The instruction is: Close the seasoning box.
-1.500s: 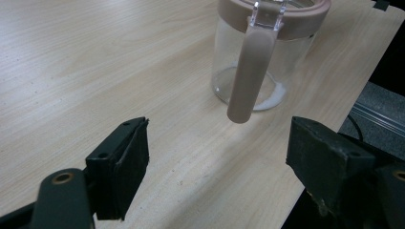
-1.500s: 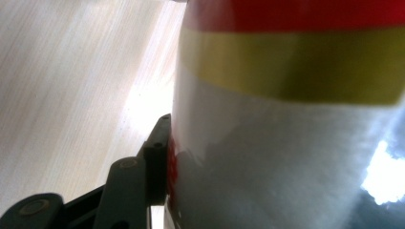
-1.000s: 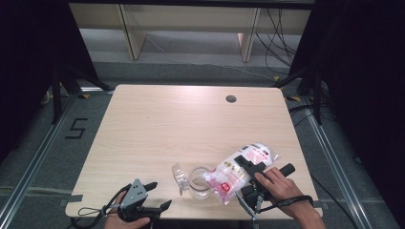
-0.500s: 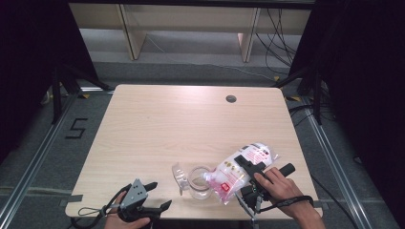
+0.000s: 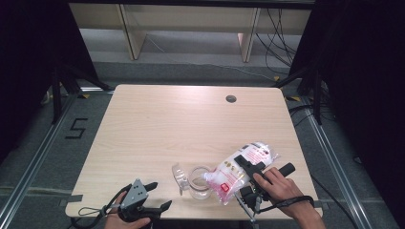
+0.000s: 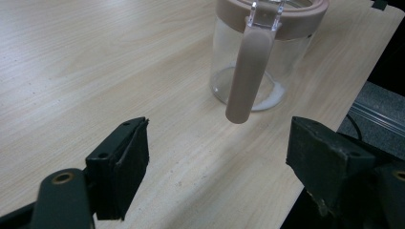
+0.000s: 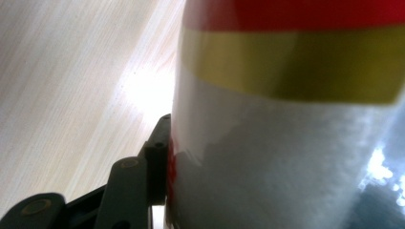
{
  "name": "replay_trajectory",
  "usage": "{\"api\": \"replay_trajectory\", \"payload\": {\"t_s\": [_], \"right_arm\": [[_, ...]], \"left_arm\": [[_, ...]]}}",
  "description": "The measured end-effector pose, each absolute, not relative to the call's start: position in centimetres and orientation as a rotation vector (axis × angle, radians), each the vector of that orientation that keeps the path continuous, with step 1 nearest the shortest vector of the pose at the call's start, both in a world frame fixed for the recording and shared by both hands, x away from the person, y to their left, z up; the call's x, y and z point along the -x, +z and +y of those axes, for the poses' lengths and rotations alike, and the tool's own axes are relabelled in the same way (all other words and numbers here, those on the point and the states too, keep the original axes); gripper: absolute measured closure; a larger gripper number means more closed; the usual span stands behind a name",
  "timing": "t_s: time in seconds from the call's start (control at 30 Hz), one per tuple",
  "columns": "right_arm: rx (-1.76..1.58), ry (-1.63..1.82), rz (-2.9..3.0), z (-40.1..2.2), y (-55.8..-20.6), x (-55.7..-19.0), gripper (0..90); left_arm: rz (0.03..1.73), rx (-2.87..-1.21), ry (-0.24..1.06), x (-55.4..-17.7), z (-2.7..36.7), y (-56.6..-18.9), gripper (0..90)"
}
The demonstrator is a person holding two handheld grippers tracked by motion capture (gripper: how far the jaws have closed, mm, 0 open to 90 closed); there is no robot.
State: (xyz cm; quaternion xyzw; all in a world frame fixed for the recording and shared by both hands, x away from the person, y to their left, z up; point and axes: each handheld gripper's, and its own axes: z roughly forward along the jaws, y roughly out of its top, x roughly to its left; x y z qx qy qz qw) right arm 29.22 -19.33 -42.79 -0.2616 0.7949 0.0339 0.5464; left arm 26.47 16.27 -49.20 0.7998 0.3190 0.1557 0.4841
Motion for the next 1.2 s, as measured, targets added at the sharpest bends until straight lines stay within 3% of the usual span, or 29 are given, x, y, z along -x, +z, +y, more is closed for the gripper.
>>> {"api": "replay_trajectory", "payload": {"t_s": [1.2], "right_arm": [[0.654,0.063,1.867,-19.25,-42.52,-29.17,51.3]], "left_arm": [[0.791,-1.951,0.379,-26.39,16.29,-49.19,21.9]]}}
